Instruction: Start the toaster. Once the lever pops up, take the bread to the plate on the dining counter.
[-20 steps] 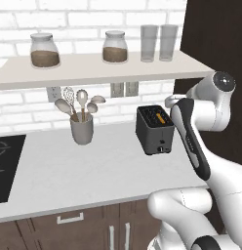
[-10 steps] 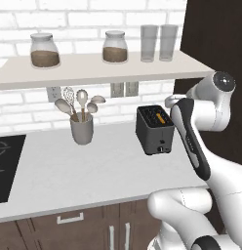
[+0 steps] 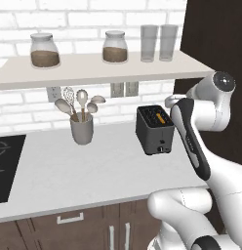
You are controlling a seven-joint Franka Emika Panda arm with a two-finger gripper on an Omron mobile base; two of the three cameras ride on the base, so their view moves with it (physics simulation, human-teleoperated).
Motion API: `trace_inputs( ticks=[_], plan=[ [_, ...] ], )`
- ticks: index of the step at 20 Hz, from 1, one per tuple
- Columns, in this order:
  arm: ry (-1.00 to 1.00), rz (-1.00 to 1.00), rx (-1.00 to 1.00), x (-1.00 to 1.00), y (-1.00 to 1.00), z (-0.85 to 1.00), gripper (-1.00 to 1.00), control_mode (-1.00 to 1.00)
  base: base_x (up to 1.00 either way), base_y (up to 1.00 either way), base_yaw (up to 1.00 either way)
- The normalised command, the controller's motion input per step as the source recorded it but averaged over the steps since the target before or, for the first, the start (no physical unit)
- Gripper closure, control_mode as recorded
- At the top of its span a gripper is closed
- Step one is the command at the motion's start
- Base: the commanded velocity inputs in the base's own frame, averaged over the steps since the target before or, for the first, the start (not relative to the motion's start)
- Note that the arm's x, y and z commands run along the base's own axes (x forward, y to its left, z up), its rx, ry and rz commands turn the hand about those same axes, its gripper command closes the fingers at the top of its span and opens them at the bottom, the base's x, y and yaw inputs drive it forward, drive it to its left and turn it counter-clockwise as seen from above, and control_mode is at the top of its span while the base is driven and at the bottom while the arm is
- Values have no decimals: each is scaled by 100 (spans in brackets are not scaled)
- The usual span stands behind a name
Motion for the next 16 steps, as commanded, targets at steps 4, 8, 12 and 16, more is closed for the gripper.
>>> trace_inputs(
  ticks=[4, 8, 12, 16],
  plan=[
    [0, 0, 0, 0, 0, 0, -100, -100, 0, 0, 0],
    [0, 0, 0, 0, 0, 0, -100, -100, 0, 0, 0],
    [0, 0, 0, 0, 0, 0, -100, -100, 0, 0, 0],
    [0, 0, 0, 0, 0, 0, -100, -100, 0, 0, 0]
  ],
)
